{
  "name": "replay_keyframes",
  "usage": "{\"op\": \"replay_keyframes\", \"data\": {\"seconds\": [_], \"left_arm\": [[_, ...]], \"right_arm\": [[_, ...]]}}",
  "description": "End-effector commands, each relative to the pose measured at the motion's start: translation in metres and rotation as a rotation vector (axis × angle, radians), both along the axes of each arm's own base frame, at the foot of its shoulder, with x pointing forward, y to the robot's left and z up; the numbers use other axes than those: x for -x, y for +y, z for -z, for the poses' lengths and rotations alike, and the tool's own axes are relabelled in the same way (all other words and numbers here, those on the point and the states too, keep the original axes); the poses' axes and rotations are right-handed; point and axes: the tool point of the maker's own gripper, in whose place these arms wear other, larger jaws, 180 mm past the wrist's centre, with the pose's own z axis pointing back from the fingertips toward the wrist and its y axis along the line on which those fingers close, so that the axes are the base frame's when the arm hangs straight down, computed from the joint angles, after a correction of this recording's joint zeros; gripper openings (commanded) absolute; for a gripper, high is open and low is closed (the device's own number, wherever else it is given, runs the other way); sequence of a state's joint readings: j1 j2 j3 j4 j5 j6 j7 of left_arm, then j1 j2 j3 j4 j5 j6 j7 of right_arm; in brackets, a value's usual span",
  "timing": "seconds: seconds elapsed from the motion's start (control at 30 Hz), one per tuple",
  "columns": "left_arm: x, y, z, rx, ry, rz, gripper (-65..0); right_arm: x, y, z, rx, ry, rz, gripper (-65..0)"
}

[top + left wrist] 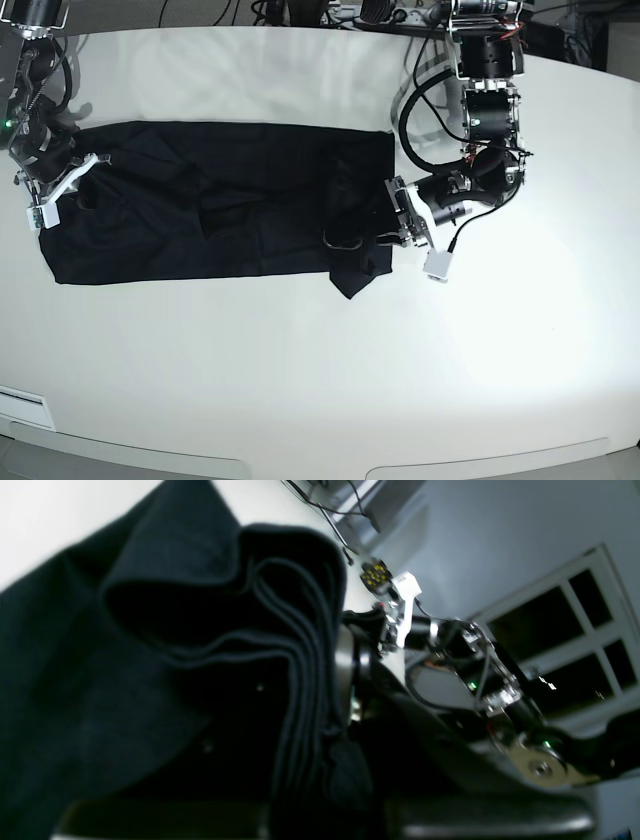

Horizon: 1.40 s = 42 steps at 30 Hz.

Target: Fold the T-shirt properly

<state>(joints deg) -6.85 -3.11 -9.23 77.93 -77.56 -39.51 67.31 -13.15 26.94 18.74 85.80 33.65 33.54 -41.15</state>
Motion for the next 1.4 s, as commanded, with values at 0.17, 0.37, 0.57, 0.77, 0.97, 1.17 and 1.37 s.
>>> {"op": "replay_keyframes", "data": {"seconds": [0.17, 0.37, 0.57, 0.77, 0.97, 1.17, 1.37], "left_arm": [[0.003, -0.026, -0.01, -0.001, -0.047, 0.073, -64.2], [-0.009, -0.027, -0.021, 0.049, -0.076, 0.009, -23.6], [-0.013, -0.025, -0.025, 0.065, -0.086, -0.013, -23.7], [-0.014, -0.024, -0.025, 0.065, -0.087, -0.018, -36.5], [-0.012, -0.017, 0.023, -0.231, -0.078, 0.002, -65.0], [-0.015, 0.012, 0.079, -0.517, 0.0, -0.111, -65.0], [-0.001, 0.032, 0.1, -0.589, 0.049, -0.119, -65.0]], "right_arm": [[0.017, 0.003, 0.011, 0.009, 0.093, -0.048, -65.0], [0.018, 0.004, 0.011, 0.003, 0.096, -0.054, -65.0], [0.018, 0.005, 0.011, 0.001, 0.095, -0.054, -63.2], [0.014, 0.013, 0.005, -0.069, 0.07, -0.046, -63.3], [0.008, 0.023, -0.003, -0.112, 0.042, -0.086, -63.2], [-0.019, 0.019, -0.021, -0.1, -0.01, -0.085, -53.4], [-0.062, 0.02, -0.092, -0.147, -0.191, -0.109, -28.7]]}}
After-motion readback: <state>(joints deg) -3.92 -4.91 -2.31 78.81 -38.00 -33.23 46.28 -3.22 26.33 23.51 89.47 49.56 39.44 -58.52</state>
